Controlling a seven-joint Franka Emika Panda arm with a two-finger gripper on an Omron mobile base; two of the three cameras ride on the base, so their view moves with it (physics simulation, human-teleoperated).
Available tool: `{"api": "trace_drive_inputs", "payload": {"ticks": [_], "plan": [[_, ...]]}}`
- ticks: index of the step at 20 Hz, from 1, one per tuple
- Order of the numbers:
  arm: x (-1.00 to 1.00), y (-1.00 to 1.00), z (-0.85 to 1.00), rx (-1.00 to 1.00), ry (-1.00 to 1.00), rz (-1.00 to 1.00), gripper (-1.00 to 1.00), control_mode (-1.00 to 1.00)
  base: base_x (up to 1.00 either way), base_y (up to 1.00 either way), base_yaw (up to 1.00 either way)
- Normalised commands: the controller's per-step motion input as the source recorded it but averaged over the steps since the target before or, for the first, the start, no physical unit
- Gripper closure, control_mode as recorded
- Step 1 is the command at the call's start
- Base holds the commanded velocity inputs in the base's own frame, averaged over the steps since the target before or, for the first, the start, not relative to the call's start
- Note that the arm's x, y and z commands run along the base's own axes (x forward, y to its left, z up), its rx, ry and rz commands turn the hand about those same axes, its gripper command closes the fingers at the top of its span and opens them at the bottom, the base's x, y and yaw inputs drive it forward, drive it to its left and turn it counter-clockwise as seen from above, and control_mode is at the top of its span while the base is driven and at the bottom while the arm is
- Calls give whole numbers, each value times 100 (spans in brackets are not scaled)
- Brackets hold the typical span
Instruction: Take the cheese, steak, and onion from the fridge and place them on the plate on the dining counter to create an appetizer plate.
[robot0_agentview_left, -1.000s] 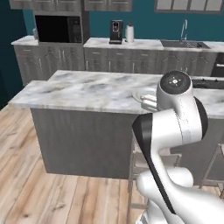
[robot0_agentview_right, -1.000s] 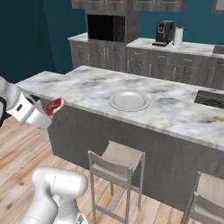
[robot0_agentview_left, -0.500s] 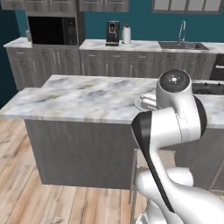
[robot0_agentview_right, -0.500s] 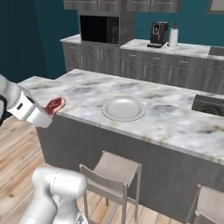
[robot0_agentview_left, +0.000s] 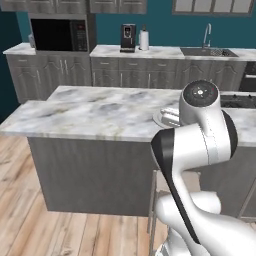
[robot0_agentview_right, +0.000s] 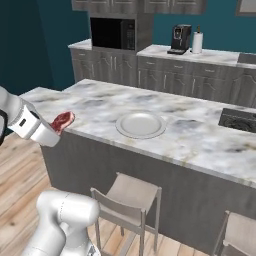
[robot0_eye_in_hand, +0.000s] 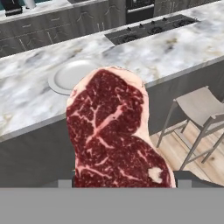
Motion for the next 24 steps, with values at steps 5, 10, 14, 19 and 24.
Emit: {"api": "trace_drive_inputs", "payload": {"ticks": [5, 10, 14, 19, 24], "plan": [[0, 0, 0, 0, 0, 0, 100, 100, 34, -6, -7], [0, 0, 0, 0, 0, 0, 100, 100, 26, -19, -19], [0, 0, 0, 0, 0, 0, 100, 100, 17, -30, -28], [0, 0, 0, 0, 0, 0, 100, 100, 12, -29, -32], [0, 0, 0, 0, 0, 0, 100, 100, 28, -15, -32]]}}
